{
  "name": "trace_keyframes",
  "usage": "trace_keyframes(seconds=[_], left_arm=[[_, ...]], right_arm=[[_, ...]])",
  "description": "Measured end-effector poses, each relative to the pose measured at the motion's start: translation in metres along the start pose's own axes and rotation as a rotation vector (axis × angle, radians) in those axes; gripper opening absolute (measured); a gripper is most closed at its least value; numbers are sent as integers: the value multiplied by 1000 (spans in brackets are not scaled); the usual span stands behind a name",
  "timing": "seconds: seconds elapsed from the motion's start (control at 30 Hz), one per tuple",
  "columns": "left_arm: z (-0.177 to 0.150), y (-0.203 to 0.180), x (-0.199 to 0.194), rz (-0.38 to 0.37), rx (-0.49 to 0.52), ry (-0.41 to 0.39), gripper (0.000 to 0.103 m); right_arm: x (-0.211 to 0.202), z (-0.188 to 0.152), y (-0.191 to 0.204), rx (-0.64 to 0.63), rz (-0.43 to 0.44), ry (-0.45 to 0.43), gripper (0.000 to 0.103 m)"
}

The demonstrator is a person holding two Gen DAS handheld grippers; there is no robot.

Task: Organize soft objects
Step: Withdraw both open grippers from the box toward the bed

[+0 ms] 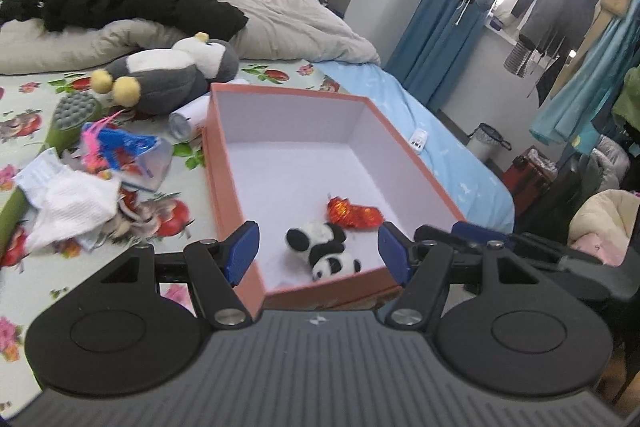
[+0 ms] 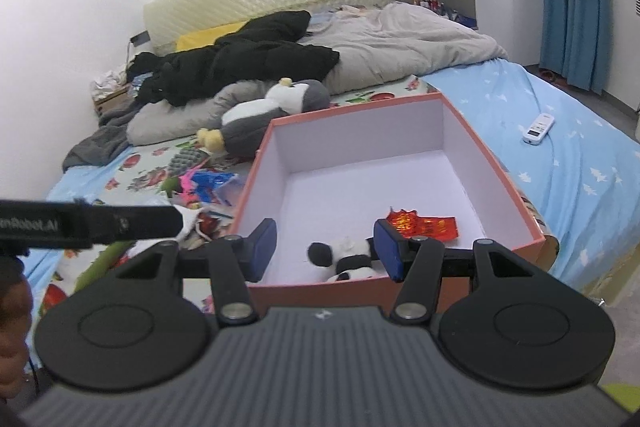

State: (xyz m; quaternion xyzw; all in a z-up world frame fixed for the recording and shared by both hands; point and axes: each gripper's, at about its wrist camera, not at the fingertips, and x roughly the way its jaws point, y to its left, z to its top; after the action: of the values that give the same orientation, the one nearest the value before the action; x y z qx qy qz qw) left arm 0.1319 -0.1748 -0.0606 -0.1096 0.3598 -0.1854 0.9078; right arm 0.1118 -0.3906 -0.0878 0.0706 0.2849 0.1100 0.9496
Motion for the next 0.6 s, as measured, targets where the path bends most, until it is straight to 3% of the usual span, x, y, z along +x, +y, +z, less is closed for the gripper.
trace_keyframes(seconds=[0.47,0.6], left_arm=[[-20,23,-48,63,0,-22,71],[-17,47,-67,102,-22,-41,71]], right_arm=[[-18,-14,26,-5,-9,-6,57],[-17,-16,41,-15,-5,8,57]])
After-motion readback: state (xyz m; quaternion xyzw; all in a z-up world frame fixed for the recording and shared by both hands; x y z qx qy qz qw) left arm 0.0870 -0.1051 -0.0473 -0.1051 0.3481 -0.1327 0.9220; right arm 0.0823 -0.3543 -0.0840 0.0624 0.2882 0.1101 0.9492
